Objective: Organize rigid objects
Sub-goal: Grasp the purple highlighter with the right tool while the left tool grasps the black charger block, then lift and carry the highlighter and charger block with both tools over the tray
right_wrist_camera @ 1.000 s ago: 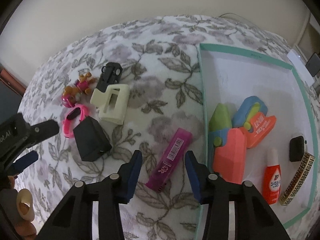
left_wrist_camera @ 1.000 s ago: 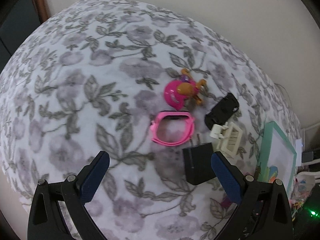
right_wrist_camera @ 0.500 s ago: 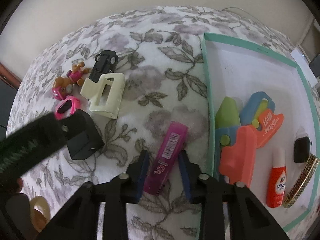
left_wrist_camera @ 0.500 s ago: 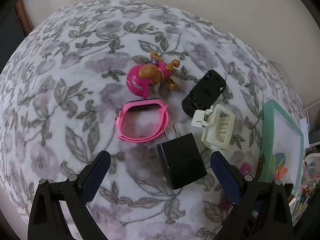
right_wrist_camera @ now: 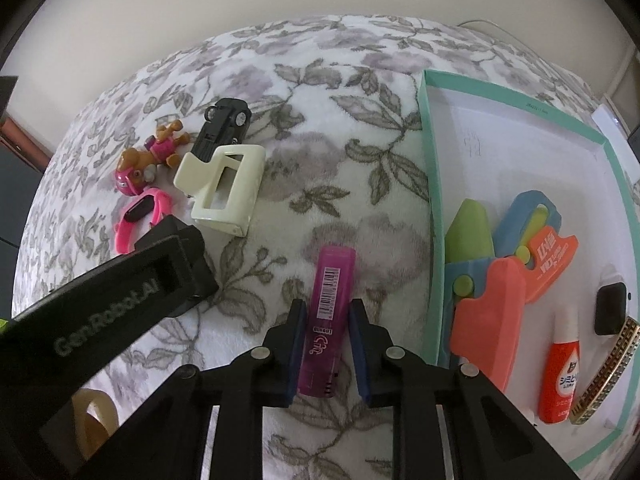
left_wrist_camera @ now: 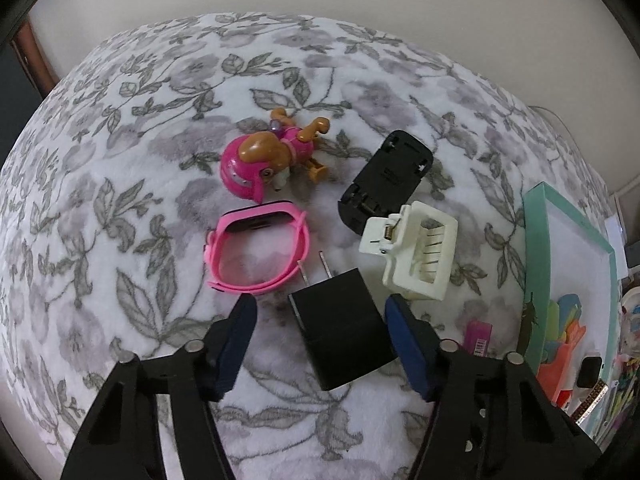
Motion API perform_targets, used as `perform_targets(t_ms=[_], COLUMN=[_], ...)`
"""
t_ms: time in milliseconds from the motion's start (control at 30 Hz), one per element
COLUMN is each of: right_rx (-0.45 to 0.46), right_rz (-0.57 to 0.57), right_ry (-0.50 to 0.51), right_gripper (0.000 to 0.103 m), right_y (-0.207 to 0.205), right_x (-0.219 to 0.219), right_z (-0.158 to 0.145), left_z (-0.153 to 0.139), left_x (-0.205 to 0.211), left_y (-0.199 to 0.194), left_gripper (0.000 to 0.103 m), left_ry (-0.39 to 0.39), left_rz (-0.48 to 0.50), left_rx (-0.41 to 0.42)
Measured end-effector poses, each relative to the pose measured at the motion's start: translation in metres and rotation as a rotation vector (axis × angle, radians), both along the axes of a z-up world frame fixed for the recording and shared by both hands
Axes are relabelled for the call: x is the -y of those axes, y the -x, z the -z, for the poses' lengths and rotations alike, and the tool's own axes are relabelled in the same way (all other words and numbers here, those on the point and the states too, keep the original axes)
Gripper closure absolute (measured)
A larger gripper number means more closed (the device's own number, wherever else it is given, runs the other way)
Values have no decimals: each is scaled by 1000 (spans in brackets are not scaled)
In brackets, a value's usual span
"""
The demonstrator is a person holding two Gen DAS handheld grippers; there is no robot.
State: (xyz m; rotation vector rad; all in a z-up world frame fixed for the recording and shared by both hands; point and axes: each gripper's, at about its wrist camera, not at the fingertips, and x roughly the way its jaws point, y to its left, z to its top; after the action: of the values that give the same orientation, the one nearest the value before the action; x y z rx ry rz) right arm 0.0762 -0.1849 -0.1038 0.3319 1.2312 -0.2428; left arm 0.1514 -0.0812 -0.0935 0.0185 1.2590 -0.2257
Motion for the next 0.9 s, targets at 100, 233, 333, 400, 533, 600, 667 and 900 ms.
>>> perform_targets(t_ms=[100,233,333,400,533,600,667,900], right_rx=[3,4,7,6,3,5,12,38], right_rz=[-2,-20,-23,-32,-52,-49,-28,-47], right_ry=[5,25,27,44,82,82,78,123], right_gripper=[80,80,80,80,80,80,80,80], right_y=[-1,-1,0,0,-1,0,2,6], right_x=[0,-1,-1,-3,-9,-10,-10,-15], right_z=[1,0,0,0,0,1,0,1], left_z=[2,7,11,11,11,11,11,9], left_x=[3,5,2,2,5,6,7,11], left_y=[-1,-1,0,1,2,2,4,10], left_gripper=[42,49,61,61,61,61,61,61], left_ry=[-20,-55,-73,-85,-107,-111,-119,-165], left_rz=[6,5,0,6,21,18,14,36], left_rx=[15,8,-2,3,6,-3,-12,-12])
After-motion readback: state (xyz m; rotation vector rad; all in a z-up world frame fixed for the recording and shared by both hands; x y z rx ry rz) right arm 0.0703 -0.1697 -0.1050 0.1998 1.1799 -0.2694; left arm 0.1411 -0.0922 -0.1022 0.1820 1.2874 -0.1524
